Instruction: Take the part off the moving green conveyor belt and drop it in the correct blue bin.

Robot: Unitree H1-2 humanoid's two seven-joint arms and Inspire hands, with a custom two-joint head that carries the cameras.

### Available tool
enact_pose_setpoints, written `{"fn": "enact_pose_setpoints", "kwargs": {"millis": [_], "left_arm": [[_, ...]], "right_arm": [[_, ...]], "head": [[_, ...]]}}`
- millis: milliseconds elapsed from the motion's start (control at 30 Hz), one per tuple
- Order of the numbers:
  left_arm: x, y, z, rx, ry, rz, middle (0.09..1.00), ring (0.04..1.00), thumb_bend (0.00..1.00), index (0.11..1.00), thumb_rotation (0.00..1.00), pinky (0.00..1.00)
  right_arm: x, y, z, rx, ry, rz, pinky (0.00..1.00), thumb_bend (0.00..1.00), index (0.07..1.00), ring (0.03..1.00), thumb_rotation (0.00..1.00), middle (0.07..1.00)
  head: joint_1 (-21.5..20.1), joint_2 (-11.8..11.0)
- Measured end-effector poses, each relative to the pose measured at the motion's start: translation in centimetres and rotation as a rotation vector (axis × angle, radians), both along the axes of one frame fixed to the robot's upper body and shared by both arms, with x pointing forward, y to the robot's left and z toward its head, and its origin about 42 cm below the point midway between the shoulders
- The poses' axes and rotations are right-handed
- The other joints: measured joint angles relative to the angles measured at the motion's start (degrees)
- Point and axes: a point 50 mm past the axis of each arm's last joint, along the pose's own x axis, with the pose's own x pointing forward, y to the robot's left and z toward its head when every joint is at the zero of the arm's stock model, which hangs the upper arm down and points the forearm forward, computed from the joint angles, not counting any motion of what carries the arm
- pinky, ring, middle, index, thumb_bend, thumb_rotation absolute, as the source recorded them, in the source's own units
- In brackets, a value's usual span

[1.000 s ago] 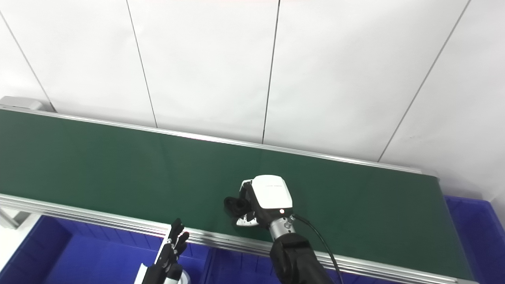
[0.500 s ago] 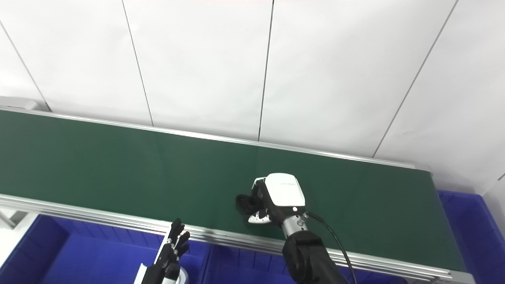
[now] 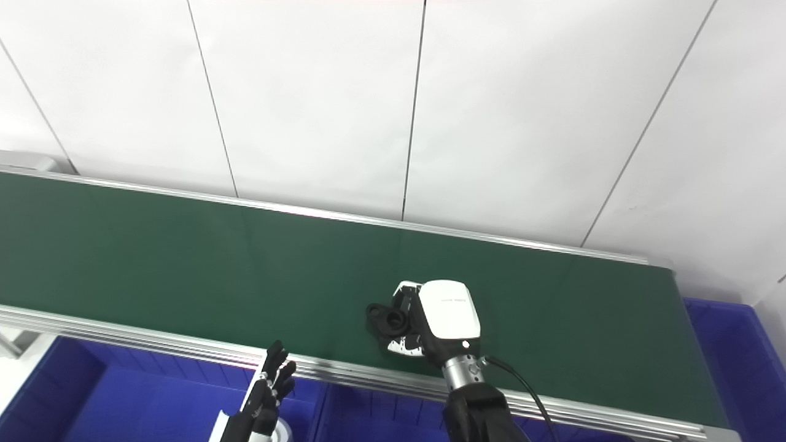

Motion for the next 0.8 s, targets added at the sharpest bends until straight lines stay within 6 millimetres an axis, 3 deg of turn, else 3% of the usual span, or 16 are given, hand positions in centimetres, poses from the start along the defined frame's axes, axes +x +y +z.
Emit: {"fn": "enact_pose_setpoints", "kwargs": {"millis": [367,800], "left_arm": [[0.2,0.0,-0.5,0.004,0.008,-0.011,1.000,0.959,0.65,1.000,0.97,0.94],[0.7,1.3,-0.9,0.013,0.011,-0.016,1.000,0.979,0.64,1.000,0.99,0.97]], "right_arm": [[0.1,-0.5,1.1,0.201,-0.186,-0.012,0.29,0.50,0.488,0.354,0.14,0.445],[-1.1,1.4,2.0,0.453,-0.268,-0.067,0.22,0.50,0.487,0.282,0.14,0.384]], "head": [[-0.61,-0.97],[-5.35,-1.50]]}}
